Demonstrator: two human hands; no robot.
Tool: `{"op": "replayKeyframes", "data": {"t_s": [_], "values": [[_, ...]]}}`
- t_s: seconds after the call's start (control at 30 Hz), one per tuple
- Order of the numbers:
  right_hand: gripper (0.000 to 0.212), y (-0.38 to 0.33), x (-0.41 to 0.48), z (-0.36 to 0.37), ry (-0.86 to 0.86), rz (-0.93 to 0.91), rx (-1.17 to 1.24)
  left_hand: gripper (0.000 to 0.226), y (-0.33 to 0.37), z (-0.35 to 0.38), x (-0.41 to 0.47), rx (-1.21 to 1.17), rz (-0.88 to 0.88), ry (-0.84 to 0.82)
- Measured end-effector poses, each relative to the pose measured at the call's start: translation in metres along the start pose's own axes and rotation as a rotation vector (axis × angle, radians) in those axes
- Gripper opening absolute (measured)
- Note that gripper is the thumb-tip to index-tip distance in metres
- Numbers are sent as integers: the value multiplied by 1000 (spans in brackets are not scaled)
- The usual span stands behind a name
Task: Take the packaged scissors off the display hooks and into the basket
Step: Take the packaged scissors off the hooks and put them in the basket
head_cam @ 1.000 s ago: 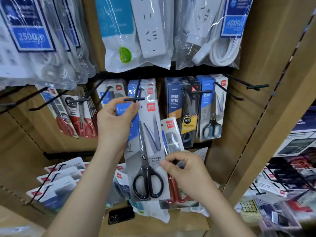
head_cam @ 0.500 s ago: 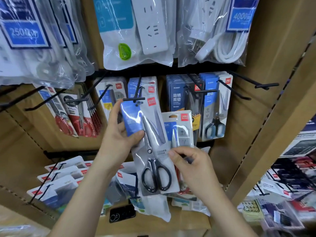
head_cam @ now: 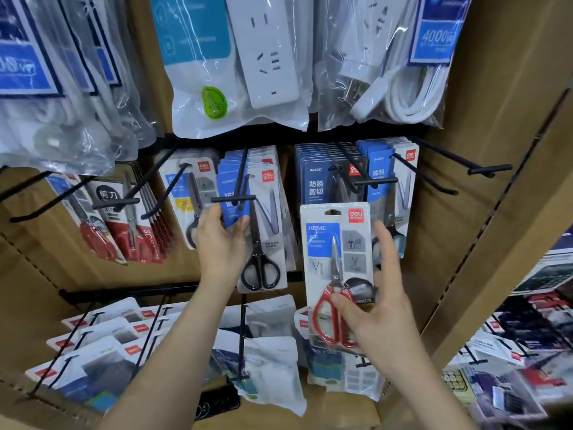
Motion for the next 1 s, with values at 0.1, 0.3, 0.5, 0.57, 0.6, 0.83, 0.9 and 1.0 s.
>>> {"op": "replayKeyframes", "data": {"t_s": [0.1, 0.3, 0.5, 0.57, 0.6, 0.83, 0.9, 1.0], "values": [[100, 10, 5, -1, -7, 71, 142, 24, -7, -2, 2, 241, 204, 50], [42, 21, 9, 5, -29, 209, 267, 20, -8, -11, 5, 10, 31, -68], [40, 22, 5, 11, -30, 270, 433, 37, -3, -4, -8, -79, 6, -64], [41, 21, 4, 9, -16, 266, 447, 53, -3, -10, -9, -42, 8, -54], [41, 21, 4, 8, -12, 257, 442, 58, -2, -15, -11, -22, 16, -18], [34, 7, -3, 12, -149, 87, 301, 34, 50, -30, -83, -473, -220, -401], [34, 1, -7, 15, -201, 24, 234, 31, 57, -36, -94, -522, -261, -324], [26, -4, -13, 16, -327, -11, 174, 26, 57, -54, -97, -535, -287, -135]]}}
Point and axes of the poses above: each hand's wrist, its own x-axis towards the middle knuckle, its own z-axis out of the palm, y = z × x, the point moved 5 cm from there along x, towards the middle knuckle, and after that the axes turned 6 degrees about y, right-handed, at the moved point
